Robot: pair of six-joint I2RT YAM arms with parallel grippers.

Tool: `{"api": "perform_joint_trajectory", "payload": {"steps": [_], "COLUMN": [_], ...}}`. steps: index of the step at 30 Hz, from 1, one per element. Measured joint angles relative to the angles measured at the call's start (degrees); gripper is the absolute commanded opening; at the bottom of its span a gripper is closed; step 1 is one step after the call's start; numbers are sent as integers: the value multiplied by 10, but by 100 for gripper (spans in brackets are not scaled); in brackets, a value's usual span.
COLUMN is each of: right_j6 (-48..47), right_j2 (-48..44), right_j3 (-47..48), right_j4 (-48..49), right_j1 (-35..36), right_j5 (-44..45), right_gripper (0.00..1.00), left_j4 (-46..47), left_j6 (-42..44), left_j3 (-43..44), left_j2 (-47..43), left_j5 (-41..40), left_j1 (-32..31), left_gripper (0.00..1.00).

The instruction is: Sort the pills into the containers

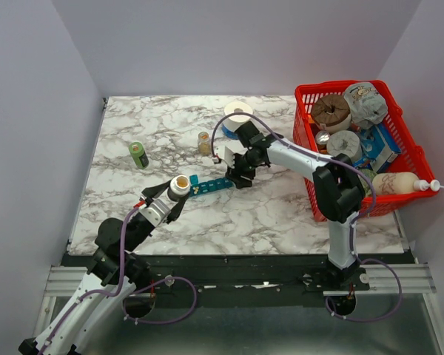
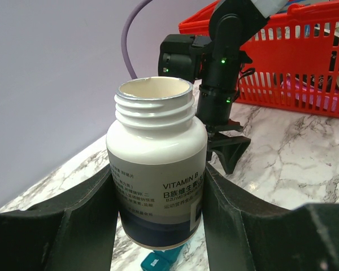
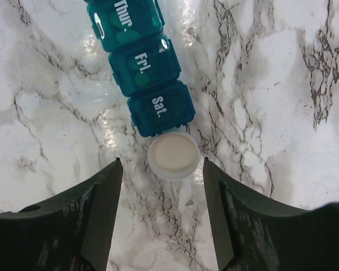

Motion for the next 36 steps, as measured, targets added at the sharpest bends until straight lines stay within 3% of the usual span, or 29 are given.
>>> {"api": "perform_joint_trajectory", "payload": {"steps": [3,11,17,23,24,27,36], "right_j6": [-20,-50,-54,-56,-56,-53,-33], "right_j2": [-19,-23,-3,7,9,14,5], "right_j3": [-27,-49,-47,-38,-37,-30,-35], "right_j4": [13,24,28,28,28,26,9], "right_j1": [1,15,18,18,18,18,18], "right_j5": [0,5,21,34,35,38,5], "right_gripper": [51,46,35,16,8,1,1], "left_j4": [0,0,0,0,0,0,0], "left_j6": [-2,-2,-2,-2,-2,-2,-6], "left_j3": [0,0,0,0,0,0,0], "left_j2": [0,2,2,2,2,2,3], "left_j5": [0,0,0,0,0,0,2], "left_j1": [0,0,0,0,0,0,0], "left_gripper": [0,0,0,0,0,0,0]}}
